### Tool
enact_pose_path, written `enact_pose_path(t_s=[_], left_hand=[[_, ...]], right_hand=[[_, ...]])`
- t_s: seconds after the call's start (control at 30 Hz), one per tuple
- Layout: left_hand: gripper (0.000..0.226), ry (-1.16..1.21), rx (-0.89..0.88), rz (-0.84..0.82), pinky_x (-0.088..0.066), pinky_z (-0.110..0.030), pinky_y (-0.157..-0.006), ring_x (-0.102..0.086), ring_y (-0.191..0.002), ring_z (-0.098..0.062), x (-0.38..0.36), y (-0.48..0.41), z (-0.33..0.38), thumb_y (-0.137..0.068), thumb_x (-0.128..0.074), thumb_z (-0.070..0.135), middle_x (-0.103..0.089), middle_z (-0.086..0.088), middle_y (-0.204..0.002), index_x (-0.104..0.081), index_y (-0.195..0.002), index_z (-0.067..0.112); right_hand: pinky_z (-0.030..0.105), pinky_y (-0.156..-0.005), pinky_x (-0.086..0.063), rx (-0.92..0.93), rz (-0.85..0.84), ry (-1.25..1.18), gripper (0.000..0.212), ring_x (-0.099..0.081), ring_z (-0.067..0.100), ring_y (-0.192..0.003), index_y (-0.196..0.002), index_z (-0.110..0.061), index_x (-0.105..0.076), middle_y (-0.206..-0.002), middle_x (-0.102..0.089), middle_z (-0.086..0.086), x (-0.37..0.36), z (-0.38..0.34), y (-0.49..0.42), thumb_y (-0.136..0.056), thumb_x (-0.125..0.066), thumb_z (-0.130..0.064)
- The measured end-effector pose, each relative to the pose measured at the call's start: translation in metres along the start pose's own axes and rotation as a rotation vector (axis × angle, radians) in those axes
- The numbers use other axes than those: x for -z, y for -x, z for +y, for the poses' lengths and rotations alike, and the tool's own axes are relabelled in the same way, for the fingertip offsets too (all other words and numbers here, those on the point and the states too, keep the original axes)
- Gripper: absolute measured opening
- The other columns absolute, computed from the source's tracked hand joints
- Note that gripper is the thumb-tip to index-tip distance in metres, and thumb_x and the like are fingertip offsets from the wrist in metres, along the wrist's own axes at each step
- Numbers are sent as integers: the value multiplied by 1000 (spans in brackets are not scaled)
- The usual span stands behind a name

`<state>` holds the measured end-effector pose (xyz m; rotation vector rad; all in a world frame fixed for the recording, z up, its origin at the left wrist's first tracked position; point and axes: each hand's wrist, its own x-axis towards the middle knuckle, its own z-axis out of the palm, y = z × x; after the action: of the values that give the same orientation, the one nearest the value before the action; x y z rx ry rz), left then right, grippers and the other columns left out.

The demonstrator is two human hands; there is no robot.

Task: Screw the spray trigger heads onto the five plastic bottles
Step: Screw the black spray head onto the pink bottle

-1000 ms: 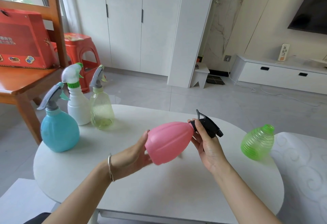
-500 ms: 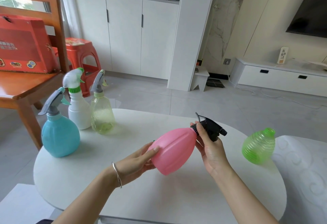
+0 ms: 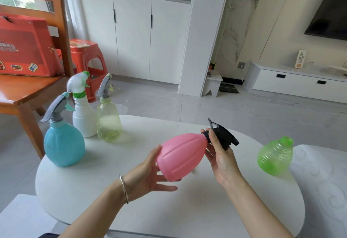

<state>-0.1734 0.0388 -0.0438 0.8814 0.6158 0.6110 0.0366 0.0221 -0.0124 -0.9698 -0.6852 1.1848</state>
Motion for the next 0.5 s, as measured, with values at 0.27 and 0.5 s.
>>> enact_pose_path(t_s=[0.27,0.5], left_hand=[[89,25,-34,-37,-55,-41,-88,-61,-116,-36,2,7,3,-60,-79,59,-60,-16,-132,-45,-136,27],[83,81,-25,75,-59,-38,-71,-67,-100,-37,7,7,4,-56,-84,51,-68,-15,-114,-53,-127,24]], right_hand=[[21,-74,-55,-22,-42,-36,18,-70,9,-91,-82,-26,-76,-96,-75,-4,-2,0,1,-68,-72,-36],[21,-76,-55,-12,-140,20,31,-66,11,-104,-100,-18,-71,-106,-73,-2,-7,-1,3,-70,-71,-29]])
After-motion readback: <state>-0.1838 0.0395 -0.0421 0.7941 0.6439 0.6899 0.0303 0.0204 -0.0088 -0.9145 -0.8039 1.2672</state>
